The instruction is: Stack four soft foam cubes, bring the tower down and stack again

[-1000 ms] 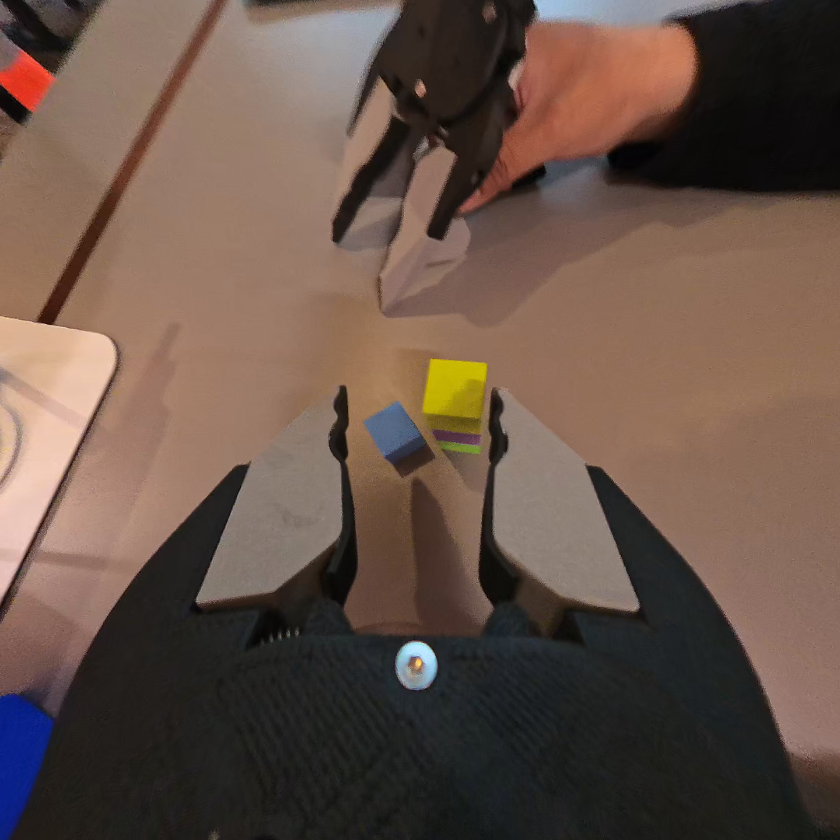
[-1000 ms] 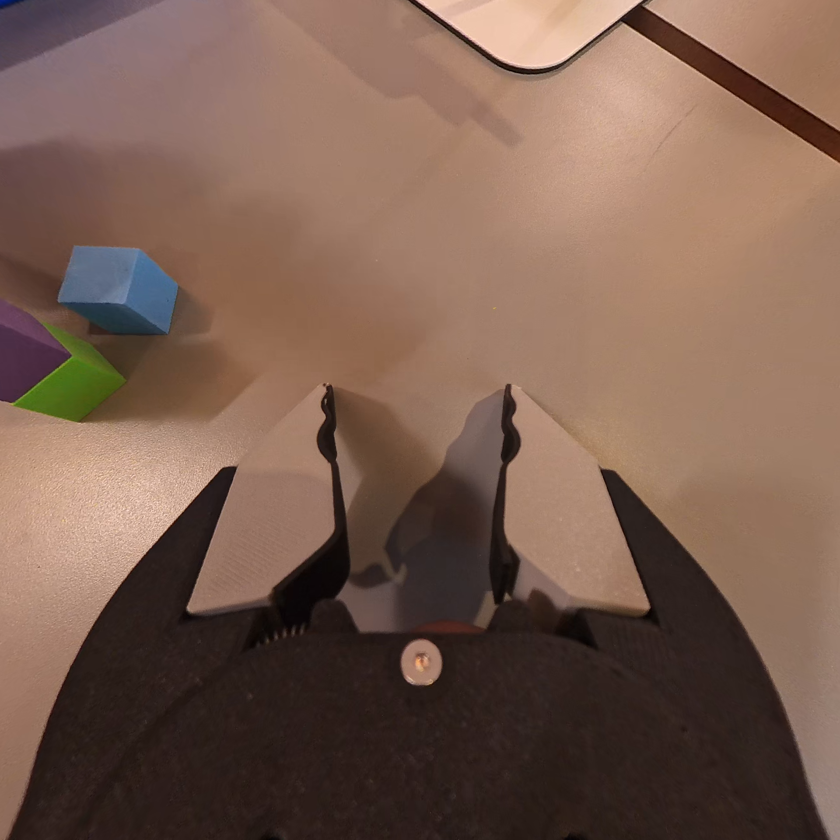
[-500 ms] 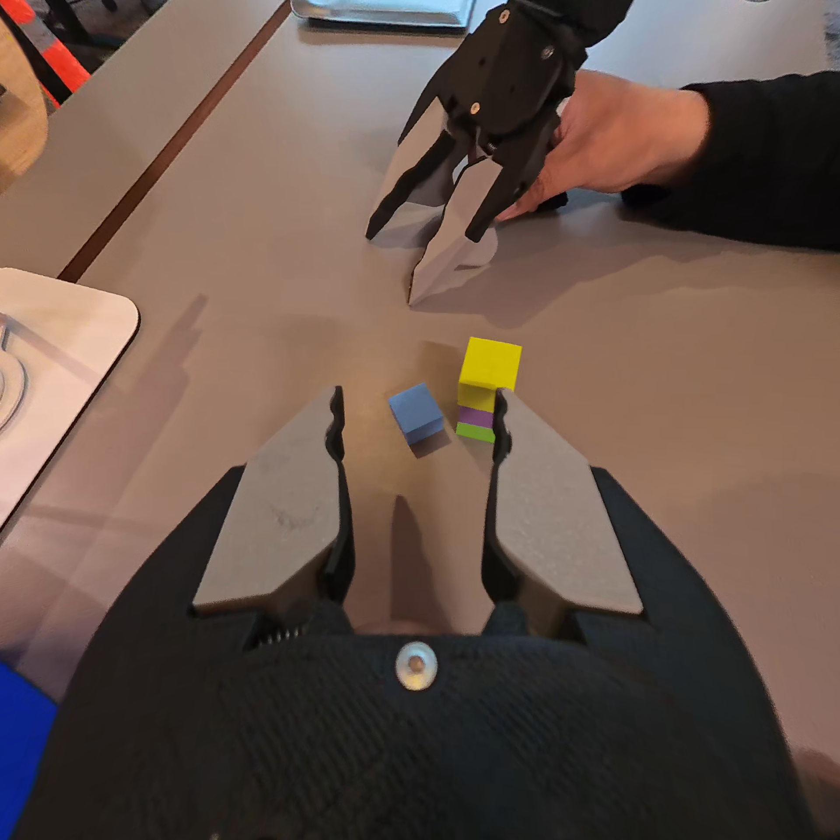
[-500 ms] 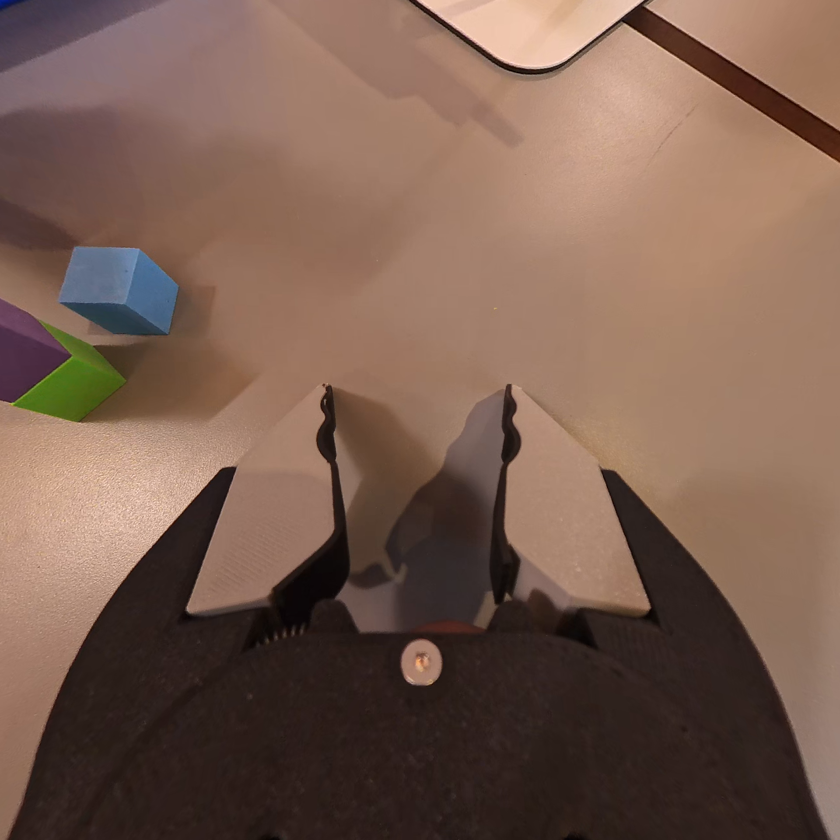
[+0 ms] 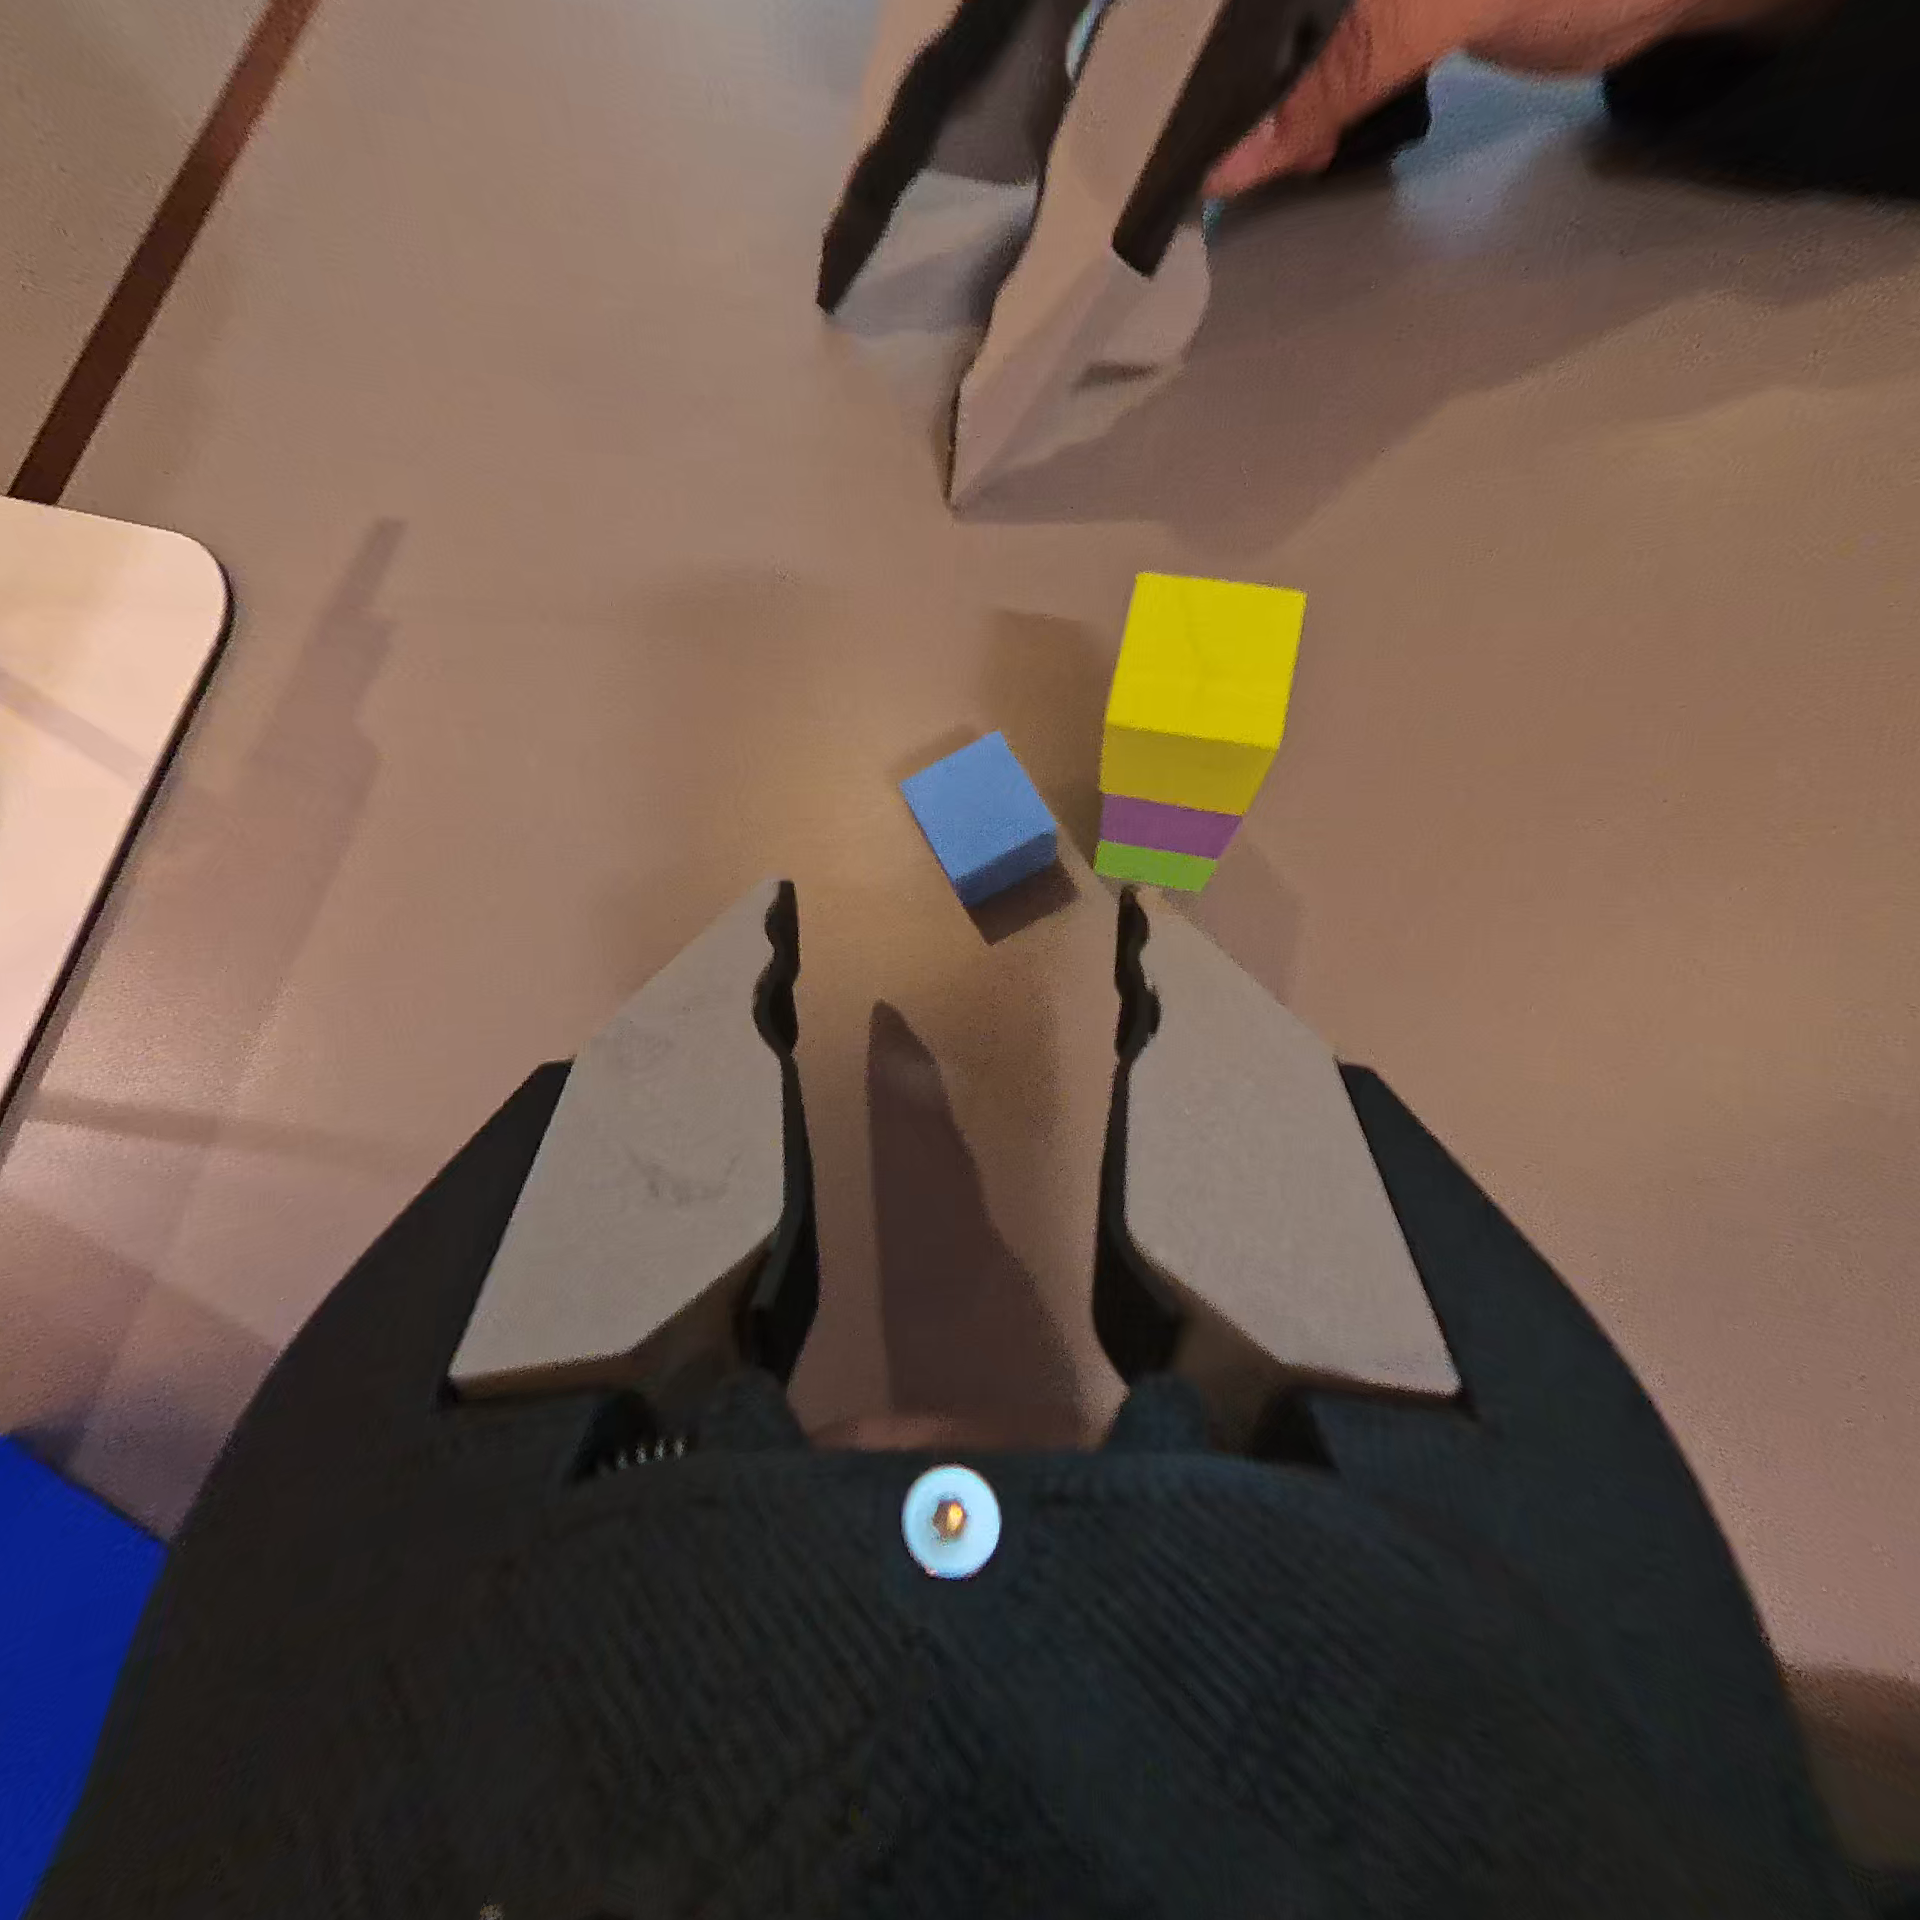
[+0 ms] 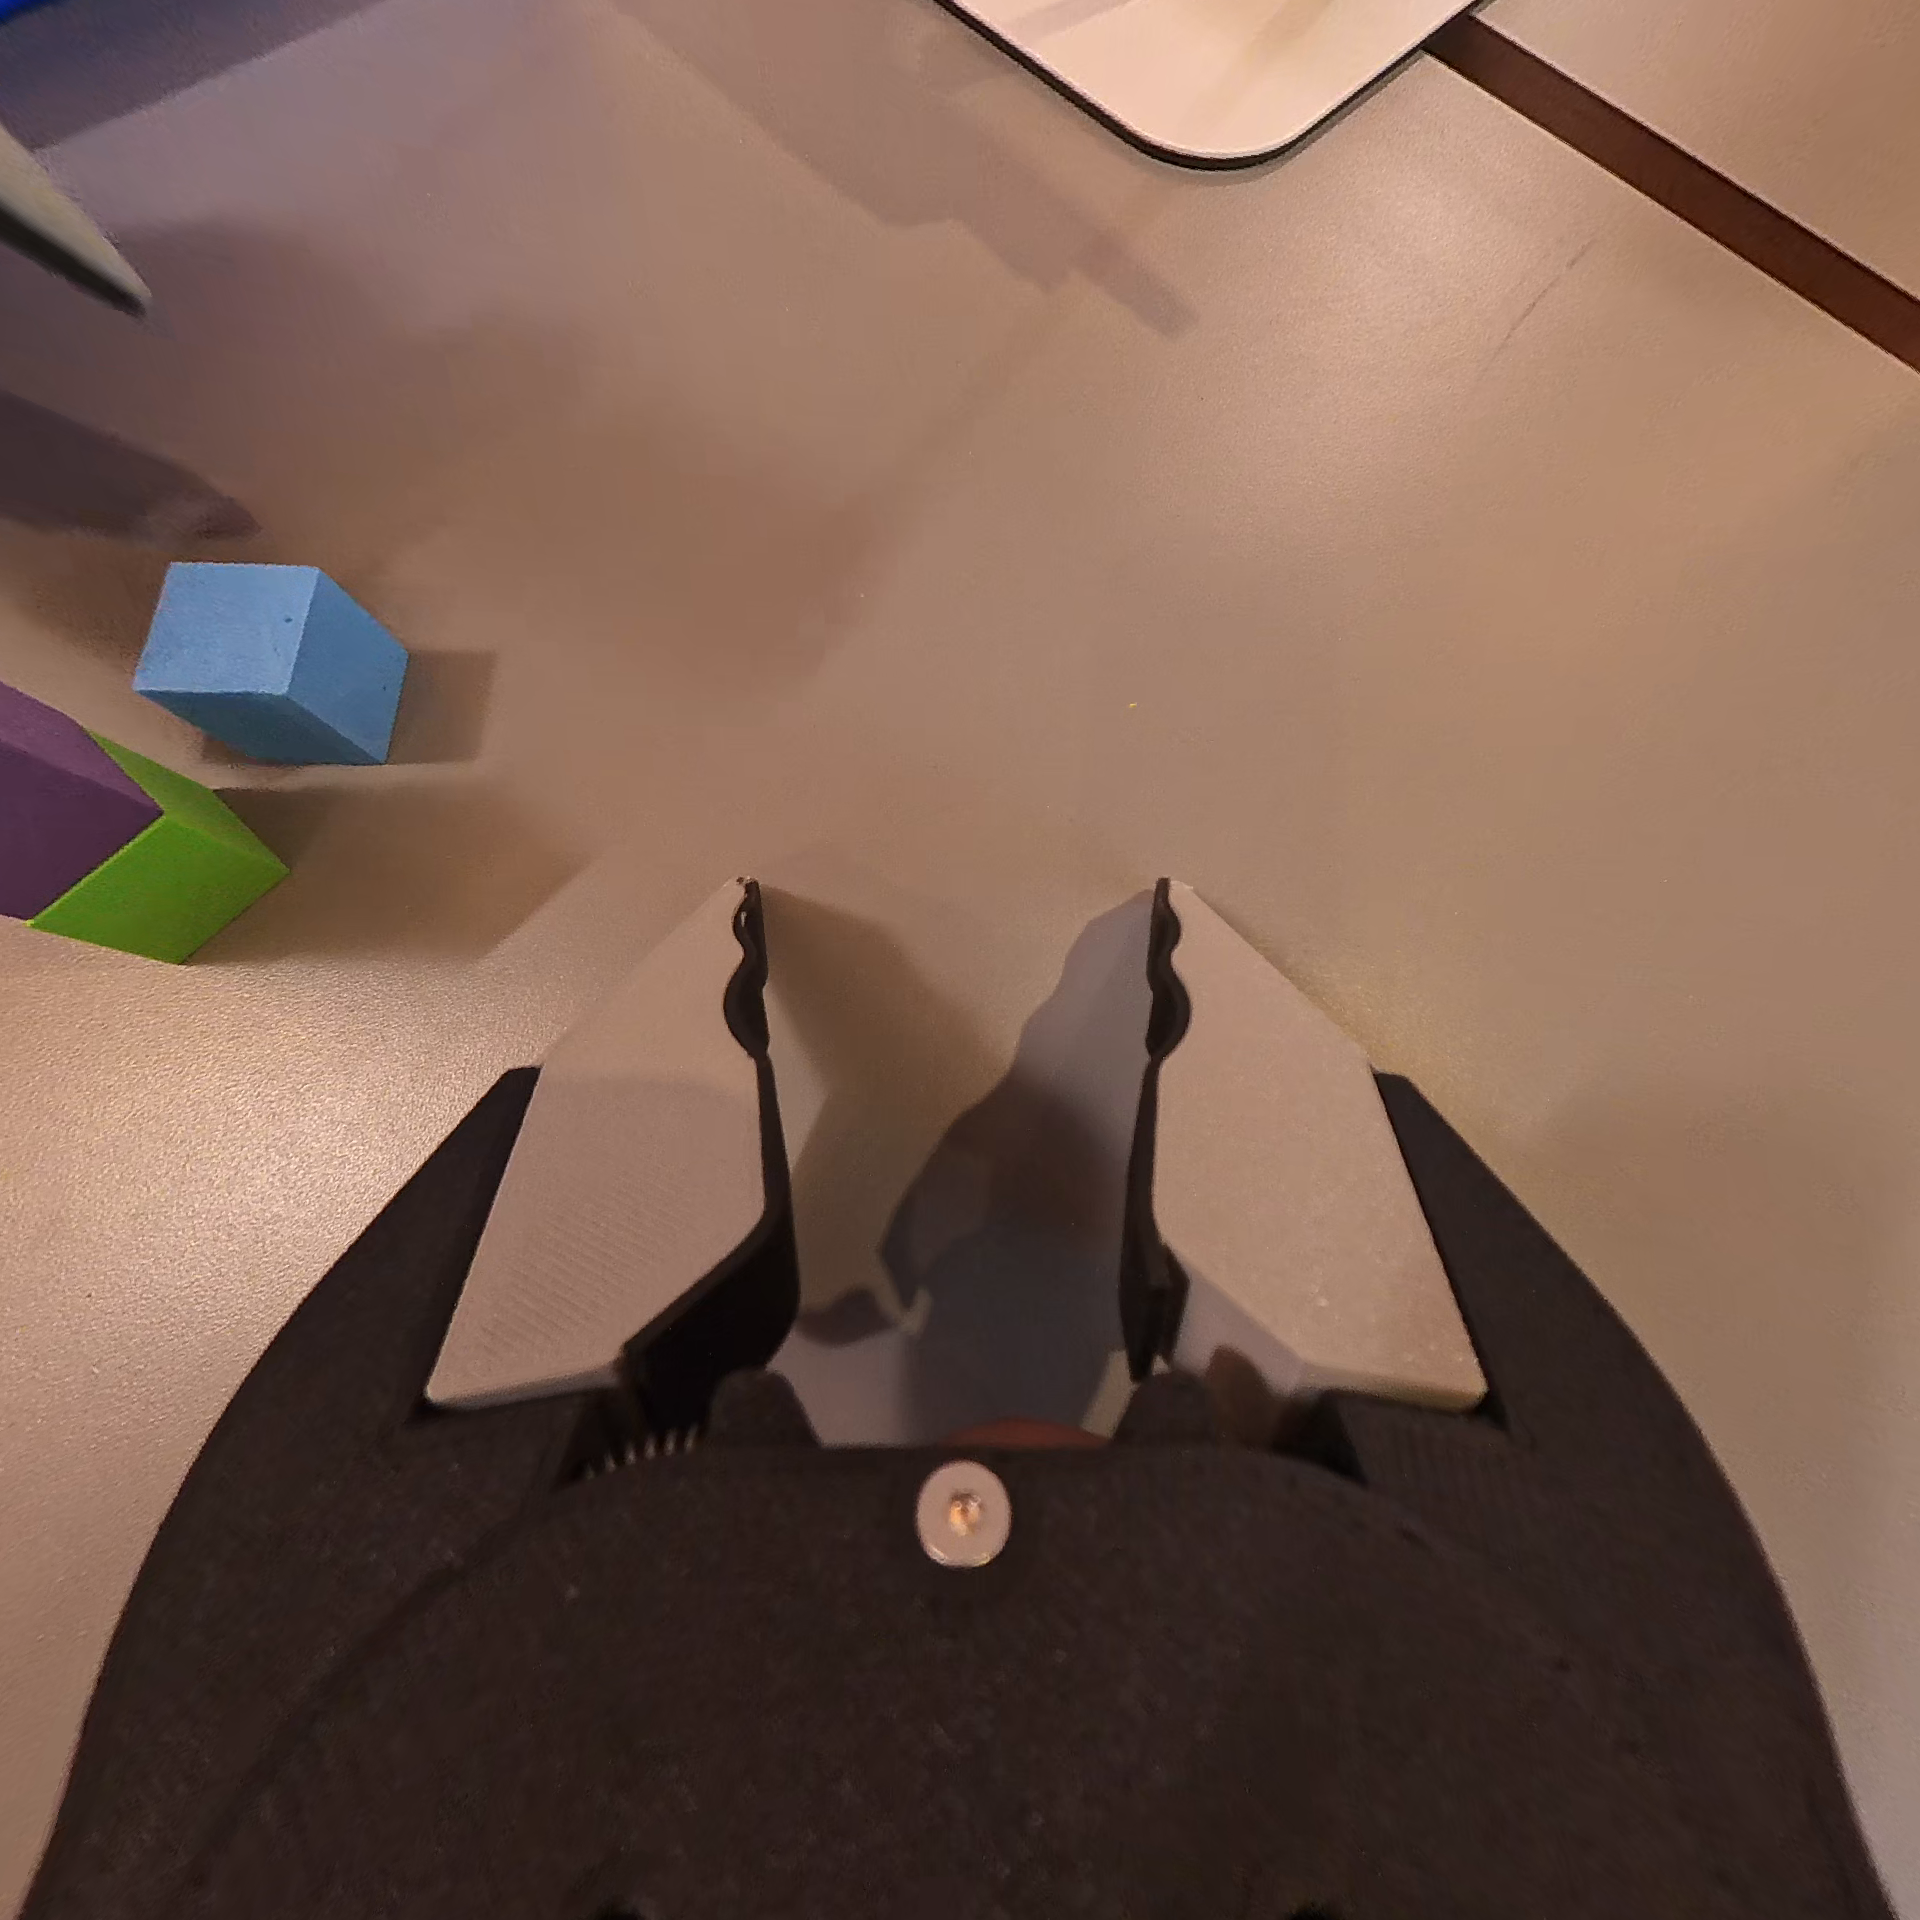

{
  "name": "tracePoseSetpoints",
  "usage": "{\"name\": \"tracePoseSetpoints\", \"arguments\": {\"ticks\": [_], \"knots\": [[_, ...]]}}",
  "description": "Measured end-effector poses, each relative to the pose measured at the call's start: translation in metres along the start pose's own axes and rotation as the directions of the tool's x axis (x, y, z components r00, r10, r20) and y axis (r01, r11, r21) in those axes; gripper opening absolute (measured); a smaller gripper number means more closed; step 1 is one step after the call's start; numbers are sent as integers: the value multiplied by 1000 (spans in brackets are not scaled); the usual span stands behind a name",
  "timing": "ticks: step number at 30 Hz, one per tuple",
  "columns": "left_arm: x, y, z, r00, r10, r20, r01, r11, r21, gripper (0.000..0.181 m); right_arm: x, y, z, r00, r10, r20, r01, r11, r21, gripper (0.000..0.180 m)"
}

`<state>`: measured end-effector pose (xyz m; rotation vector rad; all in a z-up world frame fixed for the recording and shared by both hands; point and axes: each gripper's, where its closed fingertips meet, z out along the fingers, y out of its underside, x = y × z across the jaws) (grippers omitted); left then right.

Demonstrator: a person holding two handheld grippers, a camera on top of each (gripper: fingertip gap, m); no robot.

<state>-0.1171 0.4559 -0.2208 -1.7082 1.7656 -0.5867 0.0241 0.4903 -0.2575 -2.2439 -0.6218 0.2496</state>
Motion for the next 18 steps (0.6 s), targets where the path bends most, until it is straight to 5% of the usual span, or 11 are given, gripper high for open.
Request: {"name": "tracePoseSetpoints", "arguments": {"ticks": [11,18], "knots": [[-14,10,33,995,33,97,-22,994,-109,61,0,0,0,1000,-2,1,2,1000,0,72],[-48,11,24,968,-72,239,90,994,-65,56,-1,0,0,1000,-2,1,2,1000,0,72]]}}
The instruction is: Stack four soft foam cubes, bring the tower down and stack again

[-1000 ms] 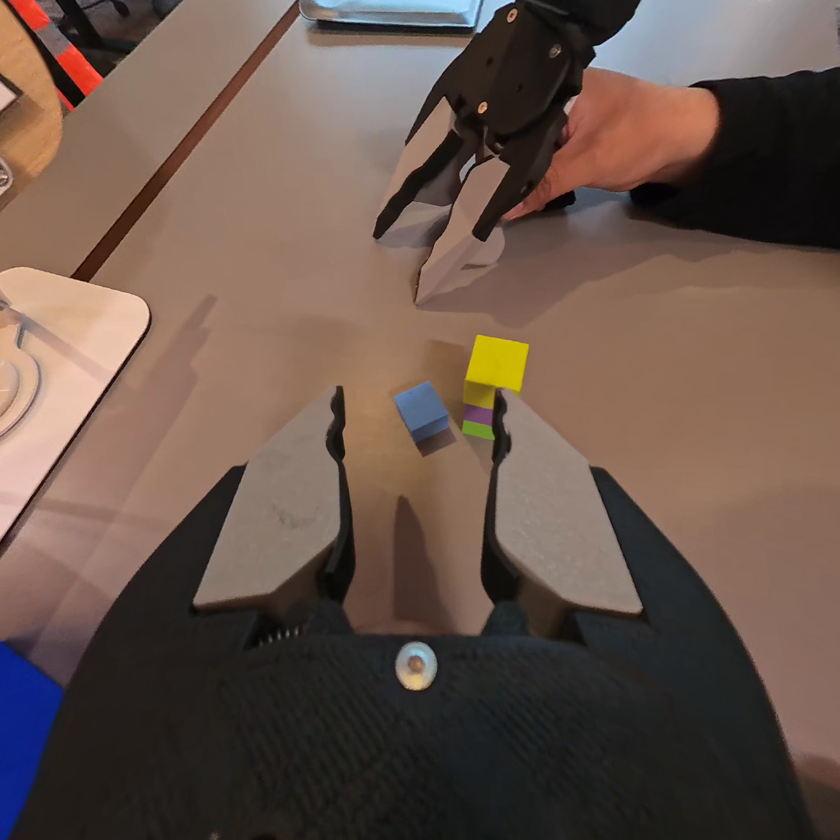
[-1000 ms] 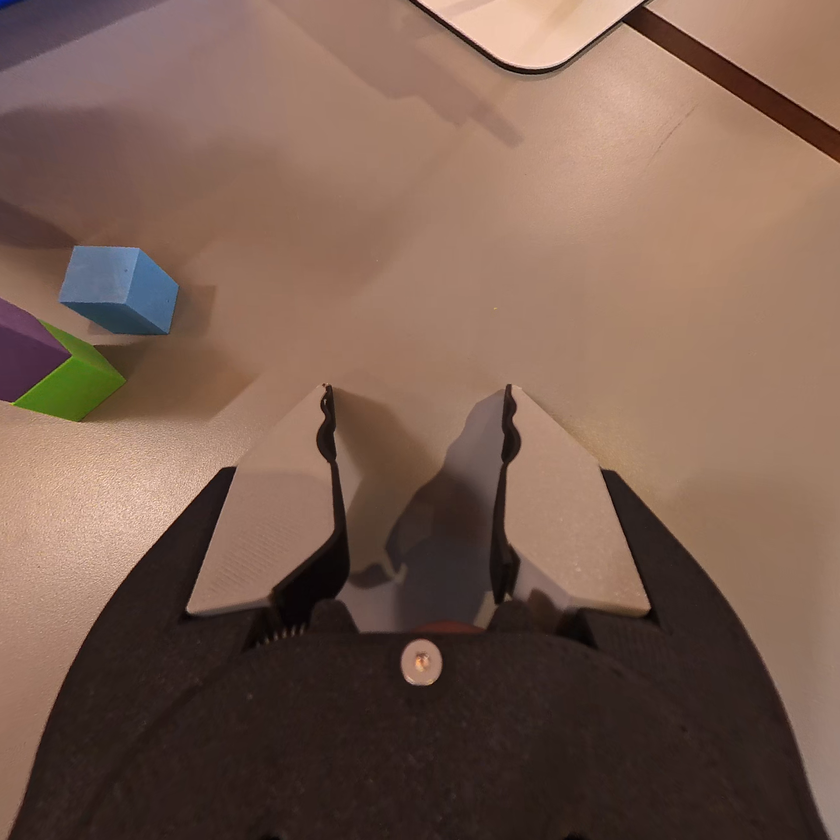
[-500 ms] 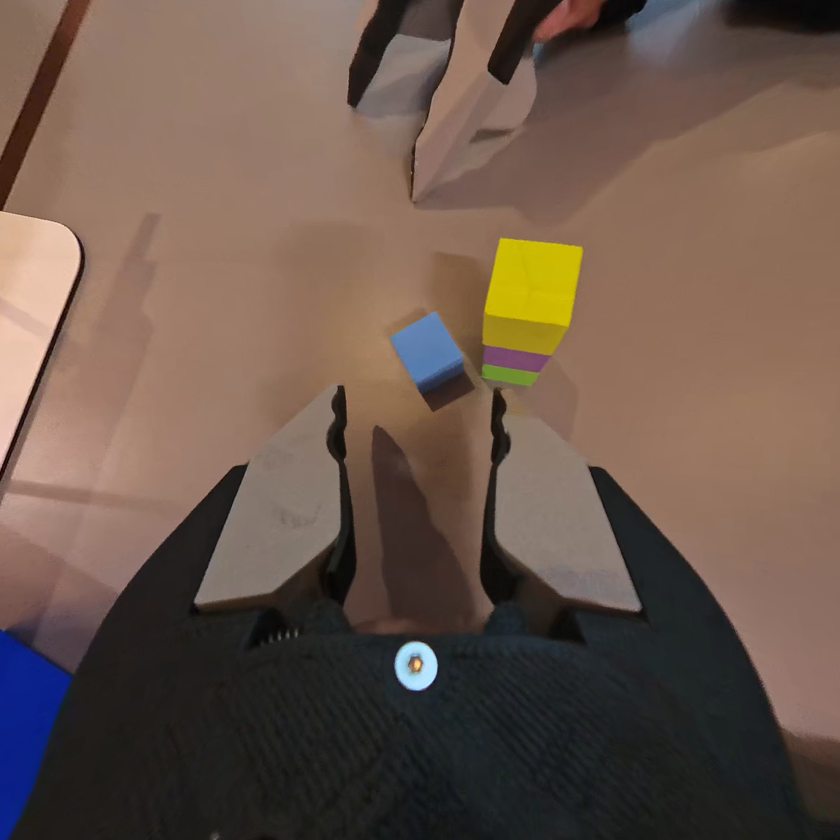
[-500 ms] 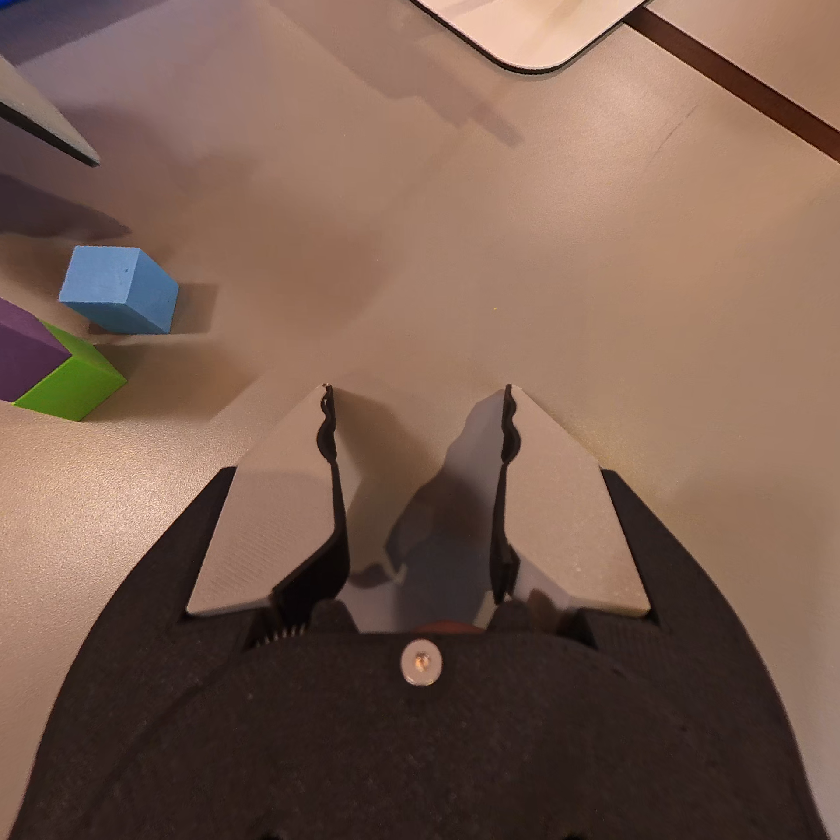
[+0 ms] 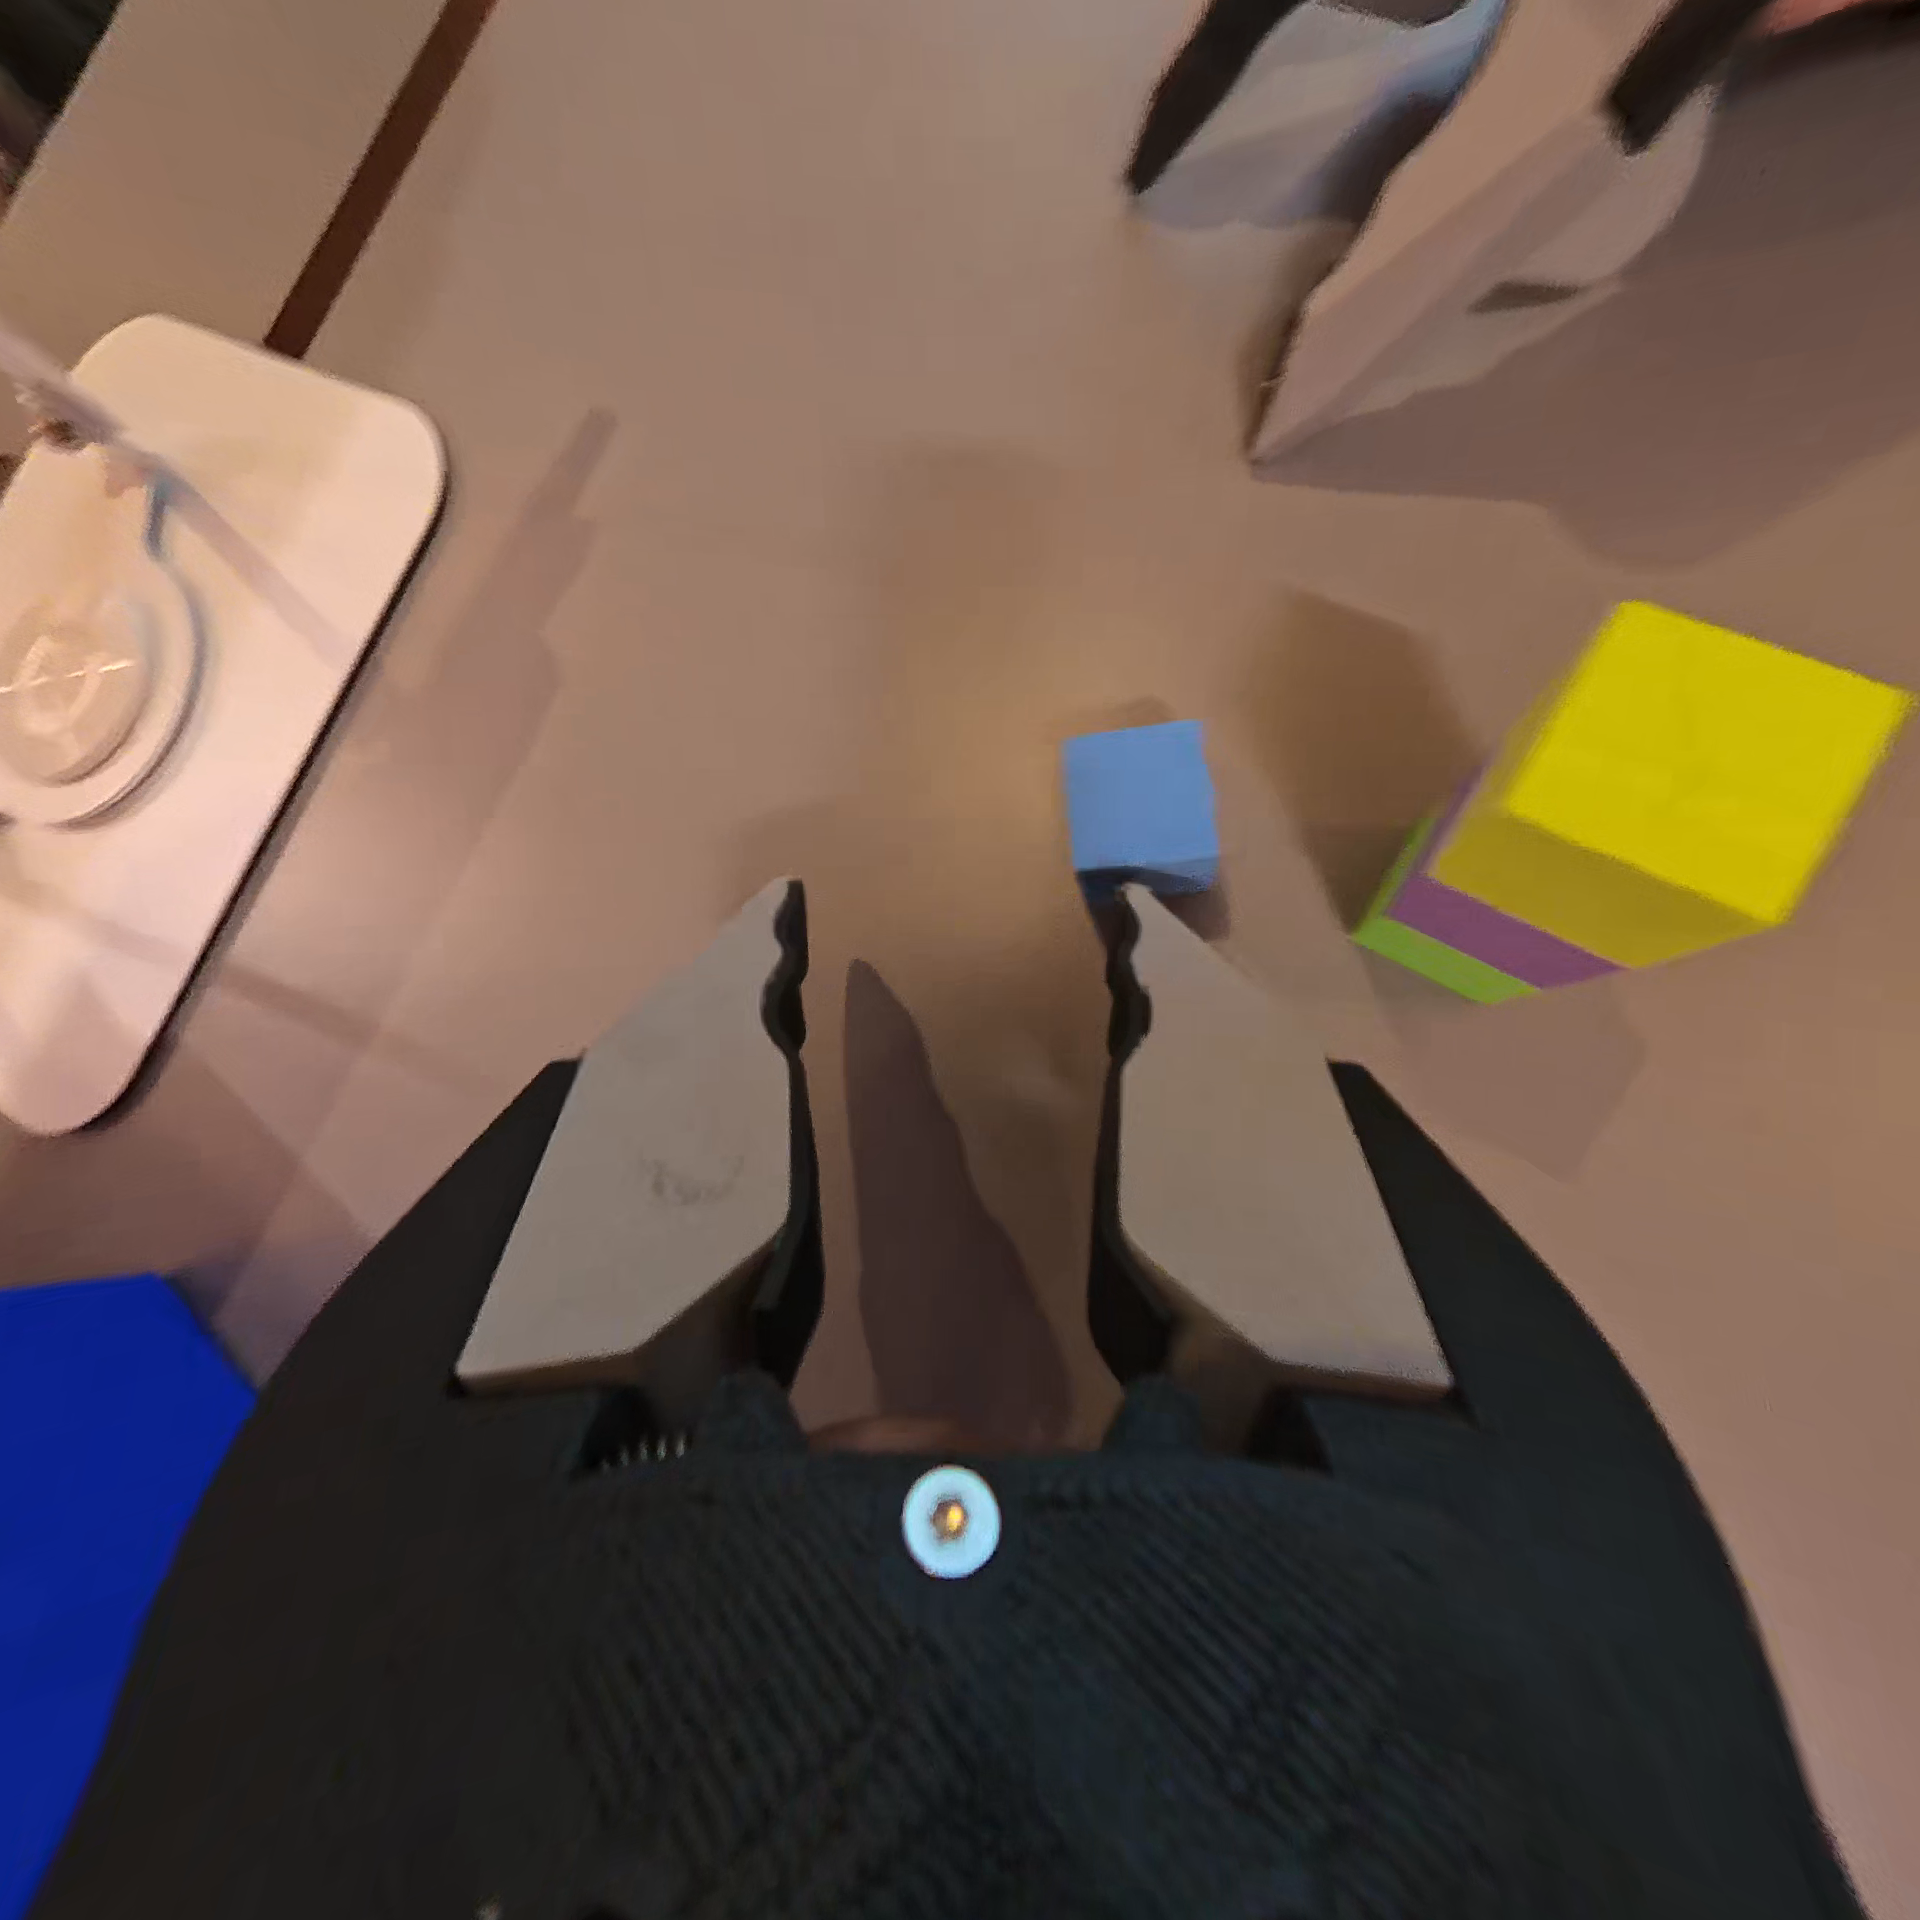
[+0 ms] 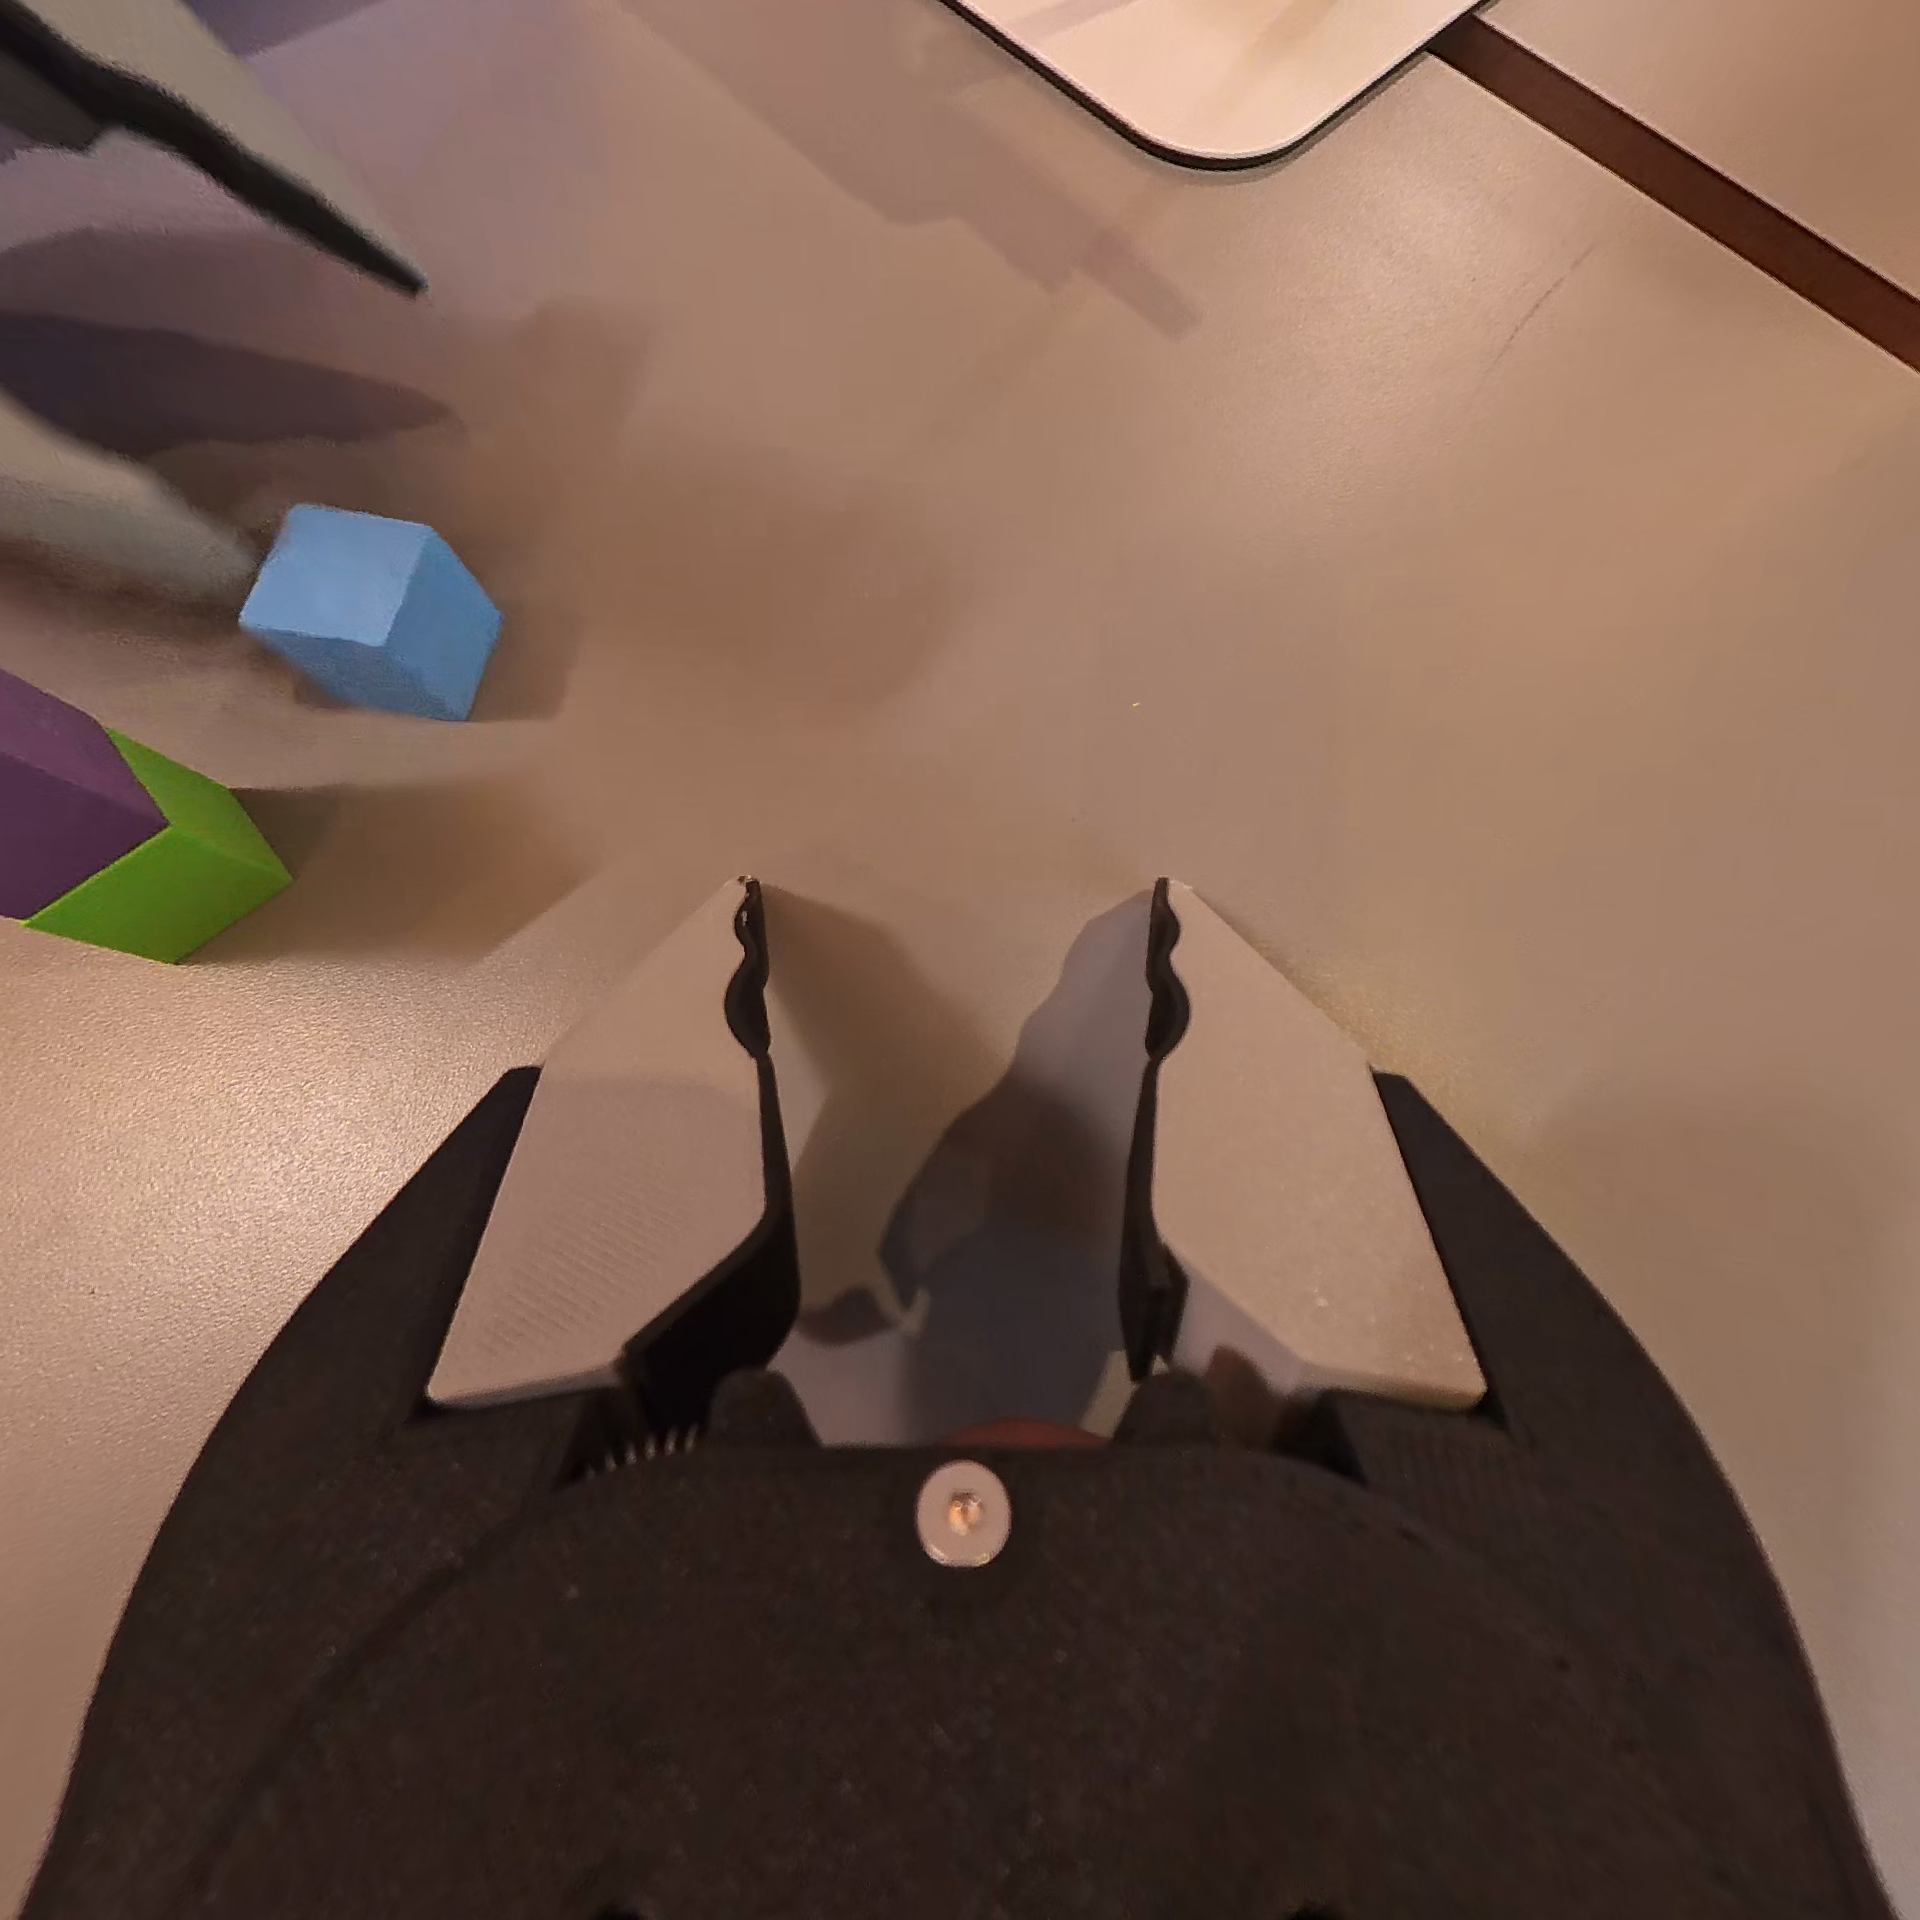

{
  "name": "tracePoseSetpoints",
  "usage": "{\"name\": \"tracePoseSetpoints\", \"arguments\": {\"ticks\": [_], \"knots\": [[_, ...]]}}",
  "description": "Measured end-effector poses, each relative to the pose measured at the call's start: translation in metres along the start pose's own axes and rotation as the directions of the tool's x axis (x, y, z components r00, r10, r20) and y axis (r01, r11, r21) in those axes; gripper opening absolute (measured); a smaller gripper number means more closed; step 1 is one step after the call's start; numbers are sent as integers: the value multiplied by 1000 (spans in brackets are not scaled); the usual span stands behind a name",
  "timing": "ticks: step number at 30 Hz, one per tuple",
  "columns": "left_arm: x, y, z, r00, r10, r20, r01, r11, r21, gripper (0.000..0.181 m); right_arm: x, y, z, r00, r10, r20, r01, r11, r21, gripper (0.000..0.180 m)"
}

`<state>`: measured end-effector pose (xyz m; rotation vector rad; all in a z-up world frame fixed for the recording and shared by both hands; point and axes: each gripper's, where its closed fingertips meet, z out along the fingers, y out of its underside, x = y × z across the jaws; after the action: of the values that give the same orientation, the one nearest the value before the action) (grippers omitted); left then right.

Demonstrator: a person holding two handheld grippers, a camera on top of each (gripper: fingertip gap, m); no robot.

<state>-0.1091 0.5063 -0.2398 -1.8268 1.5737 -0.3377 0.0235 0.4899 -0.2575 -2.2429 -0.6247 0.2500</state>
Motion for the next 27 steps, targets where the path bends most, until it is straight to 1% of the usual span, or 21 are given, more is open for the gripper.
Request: {"name": "tracePoseSetpoints", "arguments": {"ticks": [1,3,7,10,12,15,17,20,22,24,27], "knots": [[-5,3,1,1000,-11,22,11,1000,-14,58,0,0,0,1000,0,0,0,1000,0,72],[-3,6,2,1000,-26,4,26,999,-28,59,0,0,0,1000,0,0,0,1000,0,72],[15,6,1,996,15,-92,-16,1000,-13,61,0,0,0,1000,0,0,0,1000,0,71],[36,5,-3,981,41,-191,-42,999,-3,60,0,0,0,1000,0,0,0,1000,0,71],[34,0,0,985,58,-162,-58,998,7,60,0,0,0,1000,0,0,0,1000,0,71],[22,-4,8,996,29,-84,-30,1000,-9,59,0,0,0,1000,0,1,0,1000,0,71],[20,-4,11,997,24,-69,-24,1000,-10,58,0,0,0,1000,0,1,0,1000,0,71],[18,-5,15,998,21,-54,-21,1000,7,43,0,0,0,1000,0,1,0,1000,0,71],[19,-7,17,998,7,-64,-6,1000,14,38,0,0,0,1000,0,1,0,1000,0,71],[21,-8,18,997,4,-75,-2,1000,21,38,0,0,0,1000,0,1,0,1000,0,71],[22,-9,17,997,-3,-79,5,1000,20,51,0,0,0,1000,0,1,0,1000,0,71]]}}
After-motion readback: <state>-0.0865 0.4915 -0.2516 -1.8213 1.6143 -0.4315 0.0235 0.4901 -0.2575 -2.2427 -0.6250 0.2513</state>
